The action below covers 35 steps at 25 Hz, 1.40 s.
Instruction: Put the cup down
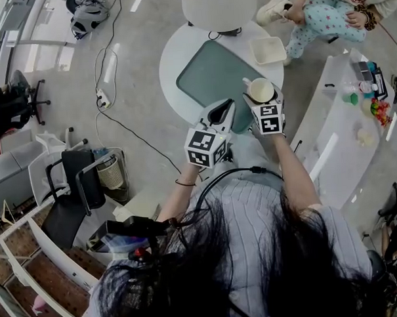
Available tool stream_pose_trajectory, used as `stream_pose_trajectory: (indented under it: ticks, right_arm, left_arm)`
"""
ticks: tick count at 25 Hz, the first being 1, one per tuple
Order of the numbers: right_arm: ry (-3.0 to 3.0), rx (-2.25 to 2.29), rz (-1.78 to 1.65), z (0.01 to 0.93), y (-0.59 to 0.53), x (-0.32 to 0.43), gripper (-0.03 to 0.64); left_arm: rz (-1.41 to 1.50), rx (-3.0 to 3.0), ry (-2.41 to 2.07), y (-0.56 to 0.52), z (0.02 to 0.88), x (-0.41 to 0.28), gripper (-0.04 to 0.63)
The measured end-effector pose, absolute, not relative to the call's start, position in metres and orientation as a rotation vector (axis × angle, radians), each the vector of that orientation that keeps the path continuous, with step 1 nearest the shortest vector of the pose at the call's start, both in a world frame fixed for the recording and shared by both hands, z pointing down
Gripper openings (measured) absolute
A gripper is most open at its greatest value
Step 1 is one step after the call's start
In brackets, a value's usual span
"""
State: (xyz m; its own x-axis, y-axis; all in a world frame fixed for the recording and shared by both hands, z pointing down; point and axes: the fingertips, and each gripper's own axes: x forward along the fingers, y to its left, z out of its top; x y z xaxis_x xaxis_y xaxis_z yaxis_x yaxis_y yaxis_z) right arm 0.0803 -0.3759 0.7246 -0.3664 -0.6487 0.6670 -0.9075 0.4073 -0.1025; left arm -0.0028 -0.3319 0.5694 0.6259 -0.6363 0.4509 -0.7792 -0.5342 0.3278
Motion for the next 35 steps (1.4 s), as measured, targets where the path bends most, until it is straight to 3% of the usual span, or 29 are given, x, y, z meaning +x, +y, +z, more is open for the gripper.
stream_pose_trajectory:
  ticks: [24, 35]
  right_arm:
    - [-2.126, 1.325, 0.654, 0.713, -0.375, 0.083, 0.428]
    - [-2.24, 1.418, 0.613, 0.661, -0.372, 0.087, 0.428]
  left_arm:
    - [0.387, 2.337, -1.156, -0.316, 0.57, -0.014, 0.02]
    - [0.359, 2.349, -1.172, -0.313, 0.561, -0.018, 0.02]
